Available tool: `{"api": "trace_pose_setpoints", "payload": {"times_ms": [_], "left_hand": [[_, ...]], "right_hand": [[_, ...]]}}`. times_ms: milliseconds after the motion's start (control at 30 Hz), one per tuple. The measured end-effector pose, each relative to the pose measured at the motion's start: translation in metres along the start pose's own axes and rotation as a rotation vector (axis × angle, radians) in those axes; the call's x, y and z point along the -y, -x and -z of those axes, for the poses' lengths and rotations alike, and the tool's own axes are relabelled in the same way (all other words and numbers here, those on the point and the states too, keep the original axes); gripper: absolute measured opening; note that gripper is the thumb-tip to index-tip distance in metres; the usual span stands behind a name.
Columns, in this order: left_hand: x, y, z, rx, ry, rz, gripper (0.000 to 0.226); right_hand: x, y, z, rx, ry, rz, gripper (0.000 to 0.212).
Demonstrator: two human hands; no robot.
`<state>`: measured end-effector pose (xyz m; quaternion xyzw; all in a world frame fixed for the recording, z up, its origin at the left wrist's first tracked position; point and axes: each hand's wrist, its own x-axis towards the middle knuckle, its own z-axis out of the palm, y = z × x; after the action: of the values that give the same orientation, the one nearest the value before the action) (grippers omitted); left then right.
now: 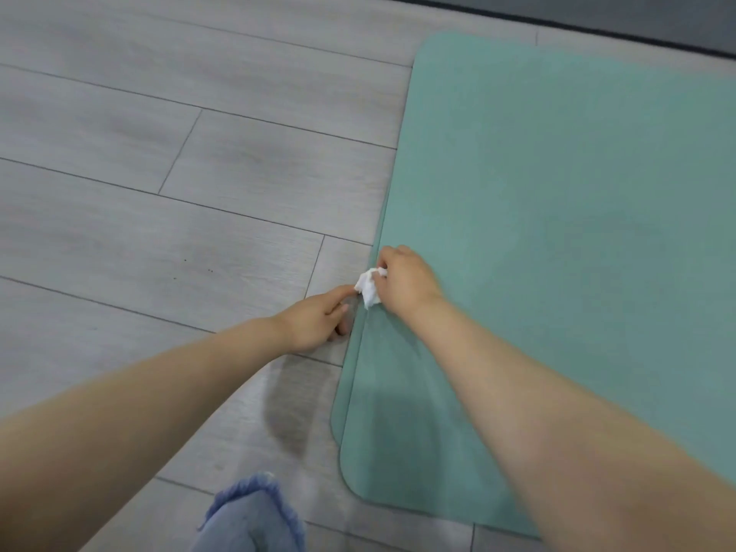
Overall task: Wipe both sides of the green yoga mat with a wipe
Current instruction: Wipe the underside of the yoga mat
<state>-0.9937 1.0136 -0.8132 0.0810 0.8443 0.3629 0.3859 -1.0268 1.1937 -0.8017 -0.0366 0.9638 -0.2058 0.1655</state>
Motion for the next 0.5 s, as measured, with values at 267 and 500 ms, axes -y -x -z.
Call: {"api": "trace_pose_setpoints", "payload": {"times_ms": [267,500], "left_hand": [[-0.002,0.001,0.001,-0.057,-0.164,-0.027,0.044],[-0.01,0.003,-0.007,-0.035,-0.444,-0.095,0.07]], "right_hand": [[0.007,0.177,-0.048,0.522,0.076,0.867,0.009],[-0.021,0.06,-0.01,0.294,0.097,0.61,0.017]]}}
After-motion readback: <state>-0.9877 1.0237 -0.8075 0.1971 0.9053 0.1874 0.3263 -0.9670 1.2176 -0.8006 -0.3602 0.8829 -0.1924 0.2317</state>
